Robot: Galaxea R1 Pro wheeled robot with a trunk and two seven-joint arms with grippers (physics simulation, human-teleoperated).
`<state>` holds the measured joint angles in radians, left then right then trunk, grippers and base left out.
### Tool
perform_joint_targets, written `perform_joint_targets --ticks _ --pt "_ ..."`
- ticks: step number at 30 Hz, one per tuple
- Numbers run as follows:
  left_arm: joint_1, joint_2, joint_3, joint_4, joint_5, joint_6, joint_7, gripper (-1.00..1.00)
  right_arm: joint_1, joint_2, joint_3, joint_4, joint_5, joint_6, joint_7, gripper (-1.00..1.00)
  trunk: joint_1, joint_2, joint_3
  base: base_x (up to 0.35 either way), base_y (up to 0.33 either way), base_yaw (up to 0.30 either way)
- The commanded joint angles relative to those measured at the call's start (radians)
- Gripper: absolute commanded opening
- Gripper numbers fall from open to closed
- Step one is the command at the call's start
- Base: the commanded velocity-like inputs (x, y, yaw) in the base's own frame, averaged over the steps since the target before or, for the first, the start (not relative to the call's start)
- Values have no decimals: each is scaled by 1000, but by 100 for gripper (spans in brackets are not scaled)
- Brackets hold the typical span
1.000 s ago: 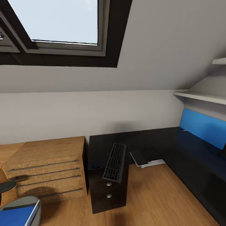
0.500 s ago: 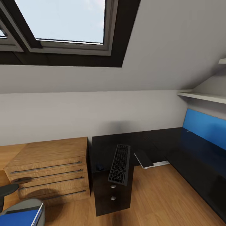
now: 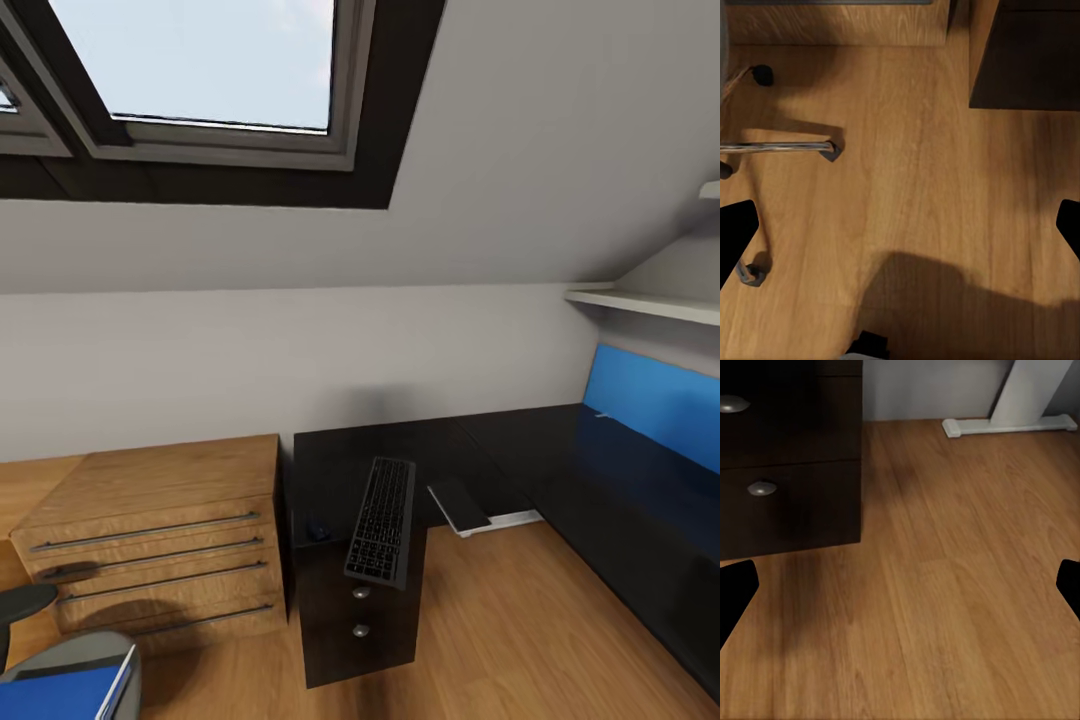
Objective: In the bedroom, organize the workspace by keeping the computer under the desk, ensuring the monitor is on the desk, placing the keyboard on the desk next to the monitor, placing the mouse on the desk next to the keyboard, moving the folder from the swivel chair onto the desk next to the mouse, stacking the notebook on top of the folder with the pen on top of the notebook, and positioning the swivel chair next to the desk.
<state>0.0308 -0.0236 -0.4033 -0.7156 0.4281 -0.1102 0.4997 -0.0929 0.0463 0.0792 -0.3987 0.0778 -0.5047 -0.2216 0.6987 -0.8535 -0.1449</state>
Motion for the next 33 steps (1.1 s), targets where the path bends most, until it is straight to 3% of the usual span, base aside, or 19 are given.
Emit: perform_joint_targets --ticks 1,33 --pt "0 1 -4 -1 11 -6 5 100 -1 0 4 1 8 0 -10 100 4 -8 -4 0 0 0" --pt "-1 1 -3 1 9 -20 6 100 -1 0 4 0 10 -1 -10 100 127 -232 -105 0 0 0"
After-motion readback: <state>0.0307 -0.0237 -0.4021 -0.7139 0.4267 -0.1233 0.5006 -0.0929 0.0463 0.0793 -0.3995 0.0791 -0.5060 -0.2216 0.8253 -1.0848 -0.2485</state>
